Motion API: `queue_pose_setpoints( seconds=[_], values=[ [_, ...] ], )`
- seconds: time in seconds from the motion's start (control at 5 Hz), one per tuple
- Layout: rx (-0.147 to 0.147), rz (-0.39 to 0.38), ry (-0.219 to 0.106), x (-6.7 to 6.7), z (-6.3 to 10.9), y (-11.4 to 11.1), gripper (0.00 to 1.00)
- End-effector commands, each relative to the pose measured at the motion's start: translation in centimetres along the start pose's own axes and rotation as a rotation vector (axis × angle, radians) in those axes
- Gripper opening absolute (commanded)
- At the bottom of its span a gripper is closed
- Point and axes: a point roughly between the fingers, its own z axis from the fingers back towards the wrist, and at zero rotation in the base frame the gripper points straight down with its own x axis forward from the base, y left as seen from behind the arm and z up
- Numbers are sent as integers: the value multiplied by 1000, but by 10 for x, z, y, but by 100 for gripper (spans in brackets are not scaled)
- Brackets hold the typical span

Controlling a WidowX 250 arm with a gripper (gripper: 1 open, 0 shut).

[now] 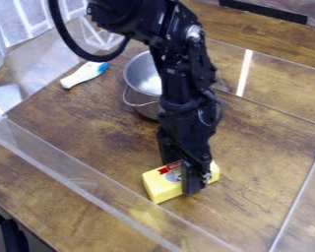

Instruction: Move the yellow butter to the left side of the table

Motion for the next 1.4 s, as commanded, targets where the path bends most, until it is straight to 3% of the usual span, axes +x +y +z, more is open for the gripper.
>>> queue_pose_setpoints(
  seconds=[0.0,0.4,0.6,1.0,1.2],
  values=[
    [-40,77,91,-24,2,-18,0],
    [-35,114,95,-18,25,-27,0],
    [-31,118,97,-7,34,-32,0],
    [-7,134,83,2,77,-30,0],
    [9,179,69,1,76,-29,0]
  ],
)
